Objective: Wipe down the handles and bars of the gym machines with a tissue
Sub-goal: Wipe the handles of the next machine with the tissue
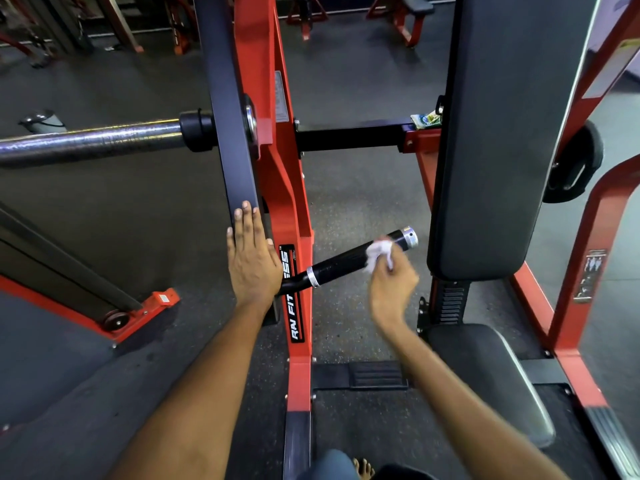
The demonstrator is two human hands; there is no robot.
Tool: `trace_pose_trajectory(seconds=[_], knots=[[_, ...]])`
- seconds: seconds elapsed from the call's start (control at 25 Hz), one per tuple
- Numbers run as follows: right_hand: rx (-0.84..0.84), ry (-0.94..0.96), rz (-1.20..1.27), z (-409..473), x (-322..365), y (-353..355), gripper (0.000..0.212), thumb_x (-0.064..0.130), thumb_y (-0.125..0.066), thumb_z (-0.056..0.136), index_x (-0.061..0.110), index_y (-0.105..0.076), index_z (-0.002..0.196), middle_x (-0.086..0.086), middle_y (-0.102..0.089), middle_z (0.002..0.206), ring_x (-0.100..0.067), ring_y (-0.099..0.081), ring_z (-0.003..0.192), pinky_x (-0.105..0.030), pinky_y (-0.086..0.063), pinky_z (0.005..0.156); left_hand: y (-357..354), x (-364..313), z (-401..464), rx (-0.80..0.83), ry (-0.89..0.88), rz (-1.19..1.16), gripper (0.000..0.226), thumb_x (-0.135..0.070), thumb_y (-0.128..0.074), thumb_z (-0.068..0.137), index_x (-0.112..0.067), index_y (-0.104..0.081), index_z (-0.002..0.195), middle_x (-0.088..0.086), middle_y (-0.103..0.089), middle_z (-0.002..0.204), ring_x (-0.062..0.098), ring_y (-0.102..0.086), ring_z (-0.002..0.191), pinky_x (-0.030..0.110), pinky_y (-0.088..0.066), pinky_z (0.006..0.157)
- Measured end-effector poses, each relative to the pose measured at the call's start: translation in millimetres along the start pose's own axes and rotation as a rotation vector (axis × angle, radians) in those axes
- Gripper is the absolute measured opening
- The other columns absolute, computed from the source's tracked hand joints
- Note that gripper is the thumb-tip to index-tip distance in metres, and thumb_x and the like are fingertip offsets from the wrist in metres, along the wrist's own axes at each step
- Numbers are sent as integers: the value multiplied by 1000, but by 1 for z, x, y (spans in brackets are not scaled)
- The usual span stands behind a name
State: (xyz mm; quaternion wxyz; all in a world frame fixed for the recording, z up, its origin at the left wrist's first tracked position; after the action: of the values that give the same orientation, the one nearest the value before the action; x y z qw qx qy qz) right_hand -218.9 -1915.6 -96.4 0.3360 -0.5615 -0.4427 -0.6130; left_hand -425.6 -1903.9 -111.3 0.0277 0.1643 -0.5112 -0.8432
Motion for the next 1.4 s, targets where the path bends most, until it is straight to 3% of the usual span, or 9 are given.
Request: trace_pose_trajectory(seconds=[0.16, 0.32, 0.44, 0.6, 0.72, 0.84, 1.08, 1.24, 1.4], knots=[[91, 681, -643, 47, -29, 20, 58, -26, -45, 77, 2, -54, 126, -14, -50, 136, -21, -31, 133, -44, -28, 111, -1, 0, 1, -4, -2, 3, 60, -14, -32, 97, -6, -12, 153, 8, -6, 162, 20, -1, 149, 40, -6, 122], [375, 811, -747, -4, -52, -45, 67, -30, -56, 60, 0, -59, 120, -15, -59, 126, -28, -54, 120, -46, -36, 104, -1, 0, 2, -22, -7, -2, 59, -15, -32, 97, -5, -14, 152, 8, -8, 161, 20, -2, 149, 41, -8, 122], [648, 941, -630, -19, -34, -55, 50, -18, -47, 78, 3, -58, 122, -14, -58, 127, -29, -53, 121, -39, -33, 108, -2, 1, 1, -26, -9, -1, 59, -14, -33, 97, -4, -16, 152, 9, -10, 161, 21, -4, 149, 42, -10, 121], [184, 615, -858, 52, -2, -8, 41, -12, -45, 82, 7, -59, 116, -15, -54, 129, -31, -43, 127, -43, -37, 108, -3, 1, 0, -12, -3, 11, 58, -17, -29, 98, -5, -14, 152, 9, -7, 161, 20, -1, 148, 41, -8, 121], [247, 531, -1182, 58, 4, -20, 29, 2, -52, 88, 6, -57, 116, -13, -62, 117, -27, -51, 118, -38, -21, 115, -3, 1, -1, -14, -7, 16, 58, -16, -29, 98, -4, -13, 152, 9, -7, 161, 20, -1, 149, 42, -9, 121], [477, 631, -1114, 16, 1, -67, 28, 3, -50, 89, 7, -58, 115, -9, -66, 106, -22, -61, 99, -32, -35, 105, -2, 2, 0, -12, -11, 5, 59, -17, -28, 97, -4, -14, 152, 10, -9, 161, 22, -4, 149, 42, -9, 121], [760, 1213, -992, 14, -40, -20, 50, -5, -50, 81, 6, -53, 130, -13, -51, 136, -24, -47, 127, -37, -26, 110, 1, 1, -1, 16, -22, 3, 60, -17, -28, 97, -4, -12, 153, 10, -8, 161, 21, -2, 149, 38, -2, 121], [685, 1047, -1101, 51, -24, 36, 54, -7, -37, 84, 5, -45, 136, -13, -43, 143, -28, -39, 133, -40, -24, 112, 3, 0, 0, 50, -37, 30, 60, -16, -28, 98, -3, -7, 153, 12, -5, 161, 25, -2, 149, 40, -1, 120], [307, 555, -844, 28, -20, 51, 53, -10, -37, 84, 7, -52, 132, -12, -47, 140, -25, -42, 131, -35, -31, 112, 7, -1, 3, 111, -51, 64, 62, -16, -31, 102, -3, 2, 152, 13, 3, 161, 25, 6, 149, 42, 3, 120]])
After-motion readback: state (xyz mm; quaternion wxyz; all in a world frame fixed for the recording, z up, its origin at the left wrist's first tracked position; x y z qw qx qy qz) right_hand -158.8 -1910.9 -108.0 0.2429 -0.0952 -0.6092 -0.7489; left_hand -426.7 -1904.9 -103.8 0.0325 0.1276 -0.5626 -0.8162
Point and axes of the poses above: each hand's wrist, its own z-axis towards the middle knuckle, its own y-axis out of the back of the hand, x = y × z, the point moved 1 cm from there along z, towards the middle knuckle
